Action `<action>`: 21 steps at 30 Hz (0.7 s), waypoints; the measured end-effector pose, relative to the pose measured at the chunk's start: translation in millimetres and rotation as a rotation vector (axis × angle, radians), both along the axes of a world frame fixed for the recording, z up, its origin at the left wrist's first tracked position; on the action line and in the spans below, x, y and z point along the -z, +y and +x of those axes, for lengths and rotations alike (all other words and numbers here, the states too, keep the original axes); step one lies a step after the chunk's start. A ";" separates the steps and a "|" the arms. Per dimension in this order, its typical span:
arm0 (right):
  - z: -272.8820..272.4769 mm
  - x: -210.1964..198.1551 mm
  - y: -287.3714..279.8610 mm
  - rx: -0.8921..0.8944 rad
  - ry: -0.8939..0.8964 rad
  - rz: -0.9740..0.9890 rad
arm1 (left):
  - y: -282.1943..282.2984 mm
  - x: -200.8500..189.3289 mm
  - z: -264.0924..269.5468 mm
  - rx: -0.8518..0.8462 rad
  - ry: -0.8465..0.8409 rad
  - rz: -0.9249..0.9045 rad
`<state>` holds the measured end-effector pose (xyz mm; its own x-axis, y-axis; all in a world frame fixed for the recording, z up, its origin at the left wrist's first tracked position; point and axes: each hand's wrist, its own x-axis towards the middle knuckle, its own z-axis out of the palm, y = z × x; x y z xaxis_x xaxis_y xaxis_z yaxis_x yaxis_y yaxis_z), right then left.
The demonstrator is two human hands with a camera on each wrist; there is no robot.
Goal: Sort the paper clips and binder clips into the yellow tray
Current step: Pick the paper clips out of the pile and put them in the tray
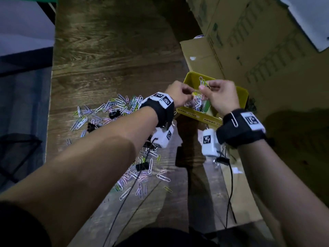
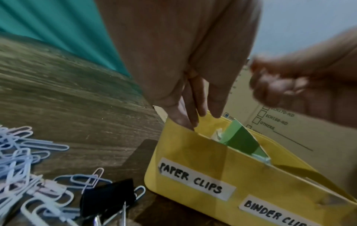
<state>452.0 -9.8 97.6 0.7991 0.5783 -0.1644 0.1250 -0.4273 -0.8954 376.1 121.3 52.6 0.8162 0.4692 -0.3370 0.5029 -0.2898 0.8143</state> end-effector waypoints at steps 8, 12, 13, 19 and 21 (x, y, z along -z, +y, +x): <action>8.2 33.7 25.7 -0.255 -0.263 -0.539 | -9.0 -15.7 -75.0 -0.222 -0.144 -0.275; -2.2 32.6 17.3 -0.295 -0.312 -0.534 | -3.9 -12.4 -149.1 0.191 0.208 0.071; -3.9 33.1 15.3 -0.285 -0.323 -0.510 | -3.8 -10.4 -167.1 0.253 0.279 0.145; -13.1 39.7 11.6 -0.209 -0.393 -0.407 | -15.8 21.2 -248.1 0.350 0.478 0.439; -20.9 38.6 13.6 -0.229 -0.444 -0.395 | -21.6 29.1 -258.6 0.310 0.497 0.460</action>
